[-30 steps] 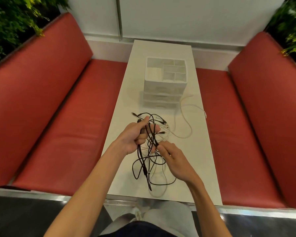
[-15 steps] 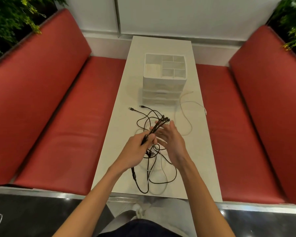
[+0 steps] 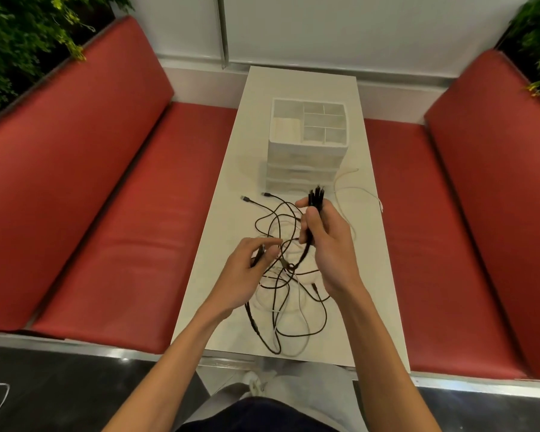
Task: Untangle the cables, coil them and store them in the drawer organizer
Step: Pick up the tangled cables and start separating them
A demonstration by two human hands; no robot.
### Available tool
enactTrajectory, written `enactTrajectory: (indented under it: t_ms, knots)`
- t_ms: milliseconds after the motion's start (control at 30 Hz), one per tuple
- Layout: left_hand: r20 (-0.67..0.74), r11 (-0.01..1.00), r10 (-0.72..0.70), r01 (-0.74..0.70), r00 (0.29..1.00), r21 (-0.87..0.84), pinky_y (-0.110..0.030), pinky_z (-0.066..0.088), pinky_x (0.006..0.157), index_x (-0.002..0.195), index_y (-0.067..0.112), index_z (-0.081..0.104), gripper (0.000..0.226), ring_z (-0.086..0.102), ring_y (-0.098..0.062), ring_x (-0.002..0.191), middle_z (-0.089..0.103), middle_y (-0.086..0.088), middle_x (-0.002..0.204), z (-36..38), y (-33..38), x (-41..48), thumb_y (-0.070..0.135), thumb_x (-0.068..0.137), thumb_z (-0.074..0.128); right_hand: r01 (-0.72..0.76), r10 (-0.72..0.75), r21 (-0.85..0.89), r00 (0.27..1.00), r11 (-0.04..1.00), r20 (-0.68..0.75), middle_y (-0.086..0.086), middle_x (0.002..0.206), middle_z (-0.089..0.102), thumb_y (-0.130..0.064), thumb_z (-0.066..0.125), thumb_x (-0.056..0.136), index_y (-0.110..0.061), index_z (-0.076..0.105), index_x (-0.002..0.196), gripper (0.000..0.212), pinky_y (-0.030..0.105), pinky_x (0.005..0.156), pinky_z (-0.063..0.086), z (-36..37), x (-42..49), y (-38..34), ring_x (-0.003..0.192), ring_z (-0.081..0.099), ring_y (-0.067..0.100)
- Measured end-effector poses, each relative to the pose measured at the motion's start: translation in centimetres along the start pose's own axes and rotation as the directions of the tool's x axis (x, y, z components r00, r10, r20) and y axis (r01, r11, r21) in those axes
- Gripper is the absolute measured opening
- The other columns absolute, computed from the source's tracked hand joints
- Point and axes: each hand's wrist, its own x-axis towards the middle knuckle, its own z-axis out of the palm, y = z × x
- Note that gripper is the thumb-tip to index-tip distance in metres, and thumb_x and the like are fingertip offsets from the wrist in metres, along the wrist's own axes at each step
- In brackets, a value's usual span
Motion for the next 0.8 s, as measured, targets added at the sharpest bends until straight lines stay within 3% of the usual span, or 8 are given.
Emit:
enactTrajectory:
  t_ms: [133, 233, 300, 400, 633, 800]
  knots:
    - [-0.008, 0.990, -0.025, 0.024, 1.000, -0.135, -0.021, 0.045, 0.076, 0.107, 0.024, 0.068, 0.018, 0.057, -0.003, 0.080, 0.068, 0.020, 0.087, -0.8, 1.2, 0.0, 0.041, 0.103, 0.065, 0.055, -0.057, -0.195, 0.998, 0.979, -0.008, -0.008, 0.107, 0.066, -0.031, 0.055, 0.113, -0.036, 0.076, 0.119, 0.022, 0.025, 0.086, 0.054, -1.4, -1.6, 0.0, 0.091, 0.068, 0.011]
    - [-0.008, 0.943, -0.071, 0.064, 0.997, -0.327, -0.027, 0.036, 0.069, 0.099, 0.013, 0.053, 0.039, 0.038, -0.008, 0.071, 0.045, 0.015, 0.078, -0.7, 2.0, -0.3, 0.052, 0.103, 0.057, 0.049, -0.040, -0.236, 0.998, 0.971, 0.042, -0.005, 0.117, 0.065, -0.027, 0.062, 0.111, -0.042, 0.078, 0.124, 0.026, 0.036, 0.094, 0.060, -1.3, -3.0, 0.9, 0.106, 0.068, 0.016]
    - [-0.014, 0.889, -0.101, 0.084, 0.995, -0.450, -0.027, 0.031, 0.064, 0.099, 0.014, 0.046, 0.034, 0.031, -0.009, 0.068, 0.040, 0.014, 0.077, -0.4, 2.6, -0.4, 0.047, 0.109, 0.050, 0.037, -0.027, -0.235, 0.999, 0.971, 0.043, -0.004, 0.114, 0.069, -0.025, 0.067, 0.108, -0.041, 0.079, 0.125, 0.027, 0.044, 0.097, 0.060, -0.7, -3.9, 1.6, 0.110, 0.069, 0.019]
    - [-0.025, 0.861, -0.091, 0.066, 0.996, -0.504, -0.027, 0.032, 0.064, 0.101, 0.017, 0.045, 0.024, 0.031, -0.009, 0.068, 0.042, 0.014, 0.078, 0.2, 3.1, -0.4, 0.038, 0.113, 0.047, 0.004, -0.003, -0.214, 1.000, 0.977, 0.006, -0.006, 0.110, 0.076, -0.024, 0.075, 0.102, -0.035, 0.080, 0.123, 0.024, 0.049, 0.096, 0.060, 0.3, -4.8, 2.1, 0.107, 0.072, 0.021]
    - [-0.083, 0.845, -0.049, -0.003, 0.995, -0.534, -0.030, 0.036, 0.070, 0.098, 0.019, 0.050, 0.022, 0.039, -0.010, 0.073, 0.048, 0.007, 0.083, 1.3, 3.6, -1.0, 0.039, 0.105, 0.046, -0.016, 0.011, -0.052, 0.996, 0.999, -0.088, -0.003, 0.099, 0.079, -0.020, 0.083, 0.095, -0.023, 0.076, 0.107, 0.014, 0.051, 0.093, 0.061, 1.6, -5.4, 1.3, 0.099, 0.076, 0.021]
    - [-0.121, 0.852, -0.002, -0.062, 0.993, -0.521, -0.036, 0.045, 0.085, 0.104, 0.018, 0.054, 0.027, 0.054, -0.016, 0.092, 0.058, -0.005, 0.098, 2.3, 4.0, -1.5, 0.042, 0.109, 0.044, -0.019, 0.019, 0.003, 0.994, 1.000, -0.103, -0.002, 0.099, 0.080, -0.014, 0.081, 0.096, -0.022, 0.077, 0.106, 0.013, 0.052, 0.092, 0.062, 2.7, -5.4, 0.9, 0.099, 0.076, 0.022]
